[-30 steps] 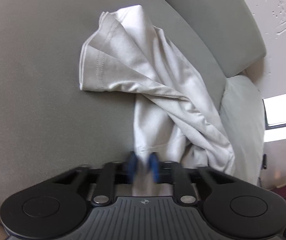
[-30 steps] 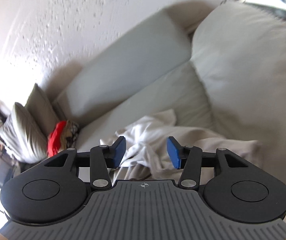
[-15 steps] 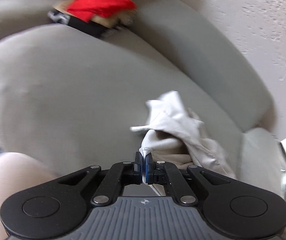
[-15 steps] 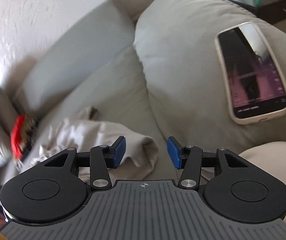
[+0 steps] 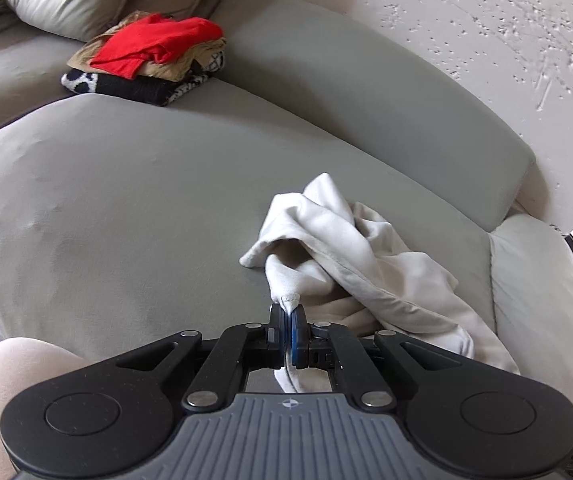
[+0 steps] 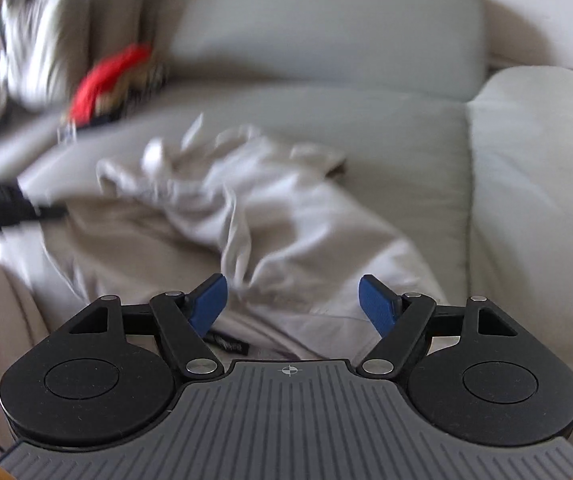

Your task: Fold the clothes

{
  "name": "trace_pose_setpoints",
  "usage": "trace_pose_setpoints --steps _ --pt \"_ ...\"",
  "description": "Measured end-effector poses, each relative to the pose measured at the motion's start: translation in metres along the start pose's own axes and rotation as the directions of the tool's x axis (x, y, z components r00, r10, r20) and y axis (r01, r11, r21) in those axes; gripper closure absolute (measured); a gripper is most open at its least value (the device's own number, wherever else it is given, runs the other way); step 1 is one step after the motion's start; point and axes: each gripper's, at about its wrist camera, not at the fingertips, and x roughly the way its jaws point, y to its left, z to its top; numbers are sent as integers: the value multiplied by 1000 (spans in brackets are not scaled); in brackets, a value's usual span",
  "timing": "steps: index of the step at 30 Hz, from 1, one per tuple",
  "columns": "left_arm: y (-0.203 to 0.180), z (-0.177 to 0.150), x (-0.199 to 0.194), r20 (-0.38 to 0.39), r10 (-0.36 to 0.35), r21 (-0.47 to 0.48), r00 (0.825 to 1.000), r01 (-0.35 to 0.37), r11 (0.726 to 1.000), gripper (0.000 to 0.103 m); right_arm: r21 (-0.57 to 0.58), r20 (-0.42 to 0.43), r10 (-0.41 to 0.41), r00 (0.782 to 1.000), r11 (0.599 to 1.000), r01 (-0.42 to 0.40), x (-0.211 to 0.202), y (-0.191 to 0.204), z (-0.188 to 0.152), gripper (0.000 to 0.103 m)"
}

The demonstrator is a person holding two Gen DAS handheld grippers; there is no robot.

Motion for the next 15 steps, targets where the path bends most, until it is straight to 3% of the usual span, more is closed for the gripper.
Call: trace_pose_setpoints --steps 3,4,5,6,9,12,13,15 --pt "1 1 1 -4 0 12 1000 0 1000 102 -28 -48 -50 998 998 49 19 0 1 29" --pt "1 2 1 -5 1 16 1000 -1 1000 102 -2 -53 -49 997 999 49 22 -5 3 50" --pt "2 2 1 -6 2 20 1000 -2 1000 102 28 -58 -45 997 999 47 24 -10 5 90" --pt "1 3 2 -11 2 26 1000 -2 1000 102 83 -52 -30 998 996 35 24 -17 10 101" --pt "-4 5 6 -20 12 66 1000 -11 998 102 242 65 -73 995 969 55 19 -41 31 101" --pt "-7 6 10 -21 32 107 999 -29 994 102 467 177 -170 969 882 70 12 -81 53 101" --pt "-7 6 12 -22 41 116 999 -38 993 102 530 166 -194 967 845 79 17 -94 57 100" --pt "-7 7 15 -25 55 127 998 -51 991 102 603 111 -214 970 791 105 24 -113 61 78"
